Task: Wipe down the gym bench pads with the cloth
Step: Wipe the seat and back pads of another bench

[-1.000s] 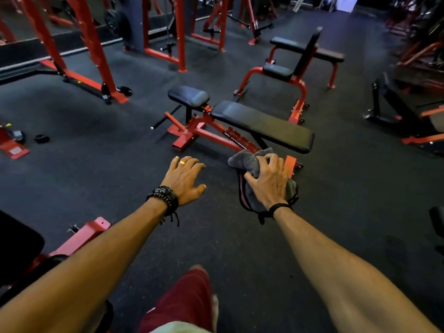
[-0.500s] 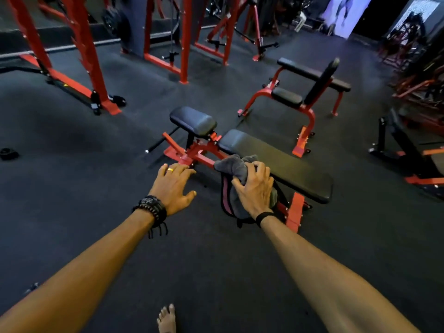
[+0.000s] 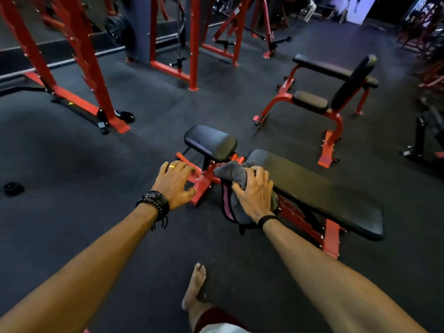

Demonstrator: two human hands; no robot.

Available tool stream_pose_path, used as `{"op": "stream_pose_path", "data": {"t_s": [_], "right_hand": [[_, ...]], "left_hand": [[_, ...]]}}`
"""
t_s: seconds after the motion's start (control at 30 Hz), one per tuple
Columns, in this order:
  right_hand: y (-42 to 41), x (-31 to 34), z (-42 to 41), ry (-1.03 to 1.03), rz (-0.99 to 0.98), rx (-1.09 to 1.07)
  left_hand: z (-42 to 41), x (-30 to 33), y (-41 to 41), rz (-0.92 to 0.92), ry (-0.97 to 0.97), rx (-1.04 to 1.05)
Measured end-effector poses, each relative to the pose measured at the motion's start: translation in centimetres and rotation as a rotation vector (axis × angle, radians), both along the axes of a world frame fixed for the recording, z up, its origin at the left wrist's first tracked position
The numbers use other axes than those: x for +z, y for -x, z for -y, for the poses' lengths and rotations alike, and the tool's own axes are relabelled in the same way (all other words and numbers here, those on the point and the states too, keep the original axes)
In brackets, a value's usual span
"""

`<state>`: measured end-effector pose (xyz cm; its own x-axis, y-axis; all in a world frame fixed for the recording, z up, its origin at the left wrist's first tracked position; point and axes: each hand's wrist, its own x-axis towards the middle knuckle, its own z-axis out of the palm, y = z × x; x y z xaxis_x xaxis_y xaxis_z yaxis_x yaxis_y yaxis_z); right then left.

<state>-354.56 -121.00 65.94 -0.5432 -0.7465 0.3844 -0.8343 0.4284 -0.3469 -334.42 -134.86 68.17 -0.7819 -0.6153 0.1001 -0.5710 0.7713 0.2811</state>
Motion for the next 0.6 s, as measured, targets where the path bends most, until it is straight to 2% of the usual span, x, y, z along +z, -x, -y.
{"op": "stream_pose_path", "data": {"t_s": [0.13, 0.23, 0.47, 0.6], "right_hand": [[2.6, -0.5, 8.9, -0.049, 0.021, -0.001], [3.2, -0.5, 15.1, -0.086, -0.036, 0.019], [1.7, -1.5, 28.8, -0.158, -0.105, 0.104], [0.9, -2.4, 36.8, -0.171, -0.097, 0.01]], "left_hand": [[8.8, 0.3, 2.2, 0.09, -0.017, -0.002], [15.0, 0.7, 2.9, 0.148, 0.002, 0.006], [27.2, -0.3, 1.2, 0.134, -0.072, 0.093], [35.8, -2.3, 0.9, 0.184, -0.096, 0.071]]}}
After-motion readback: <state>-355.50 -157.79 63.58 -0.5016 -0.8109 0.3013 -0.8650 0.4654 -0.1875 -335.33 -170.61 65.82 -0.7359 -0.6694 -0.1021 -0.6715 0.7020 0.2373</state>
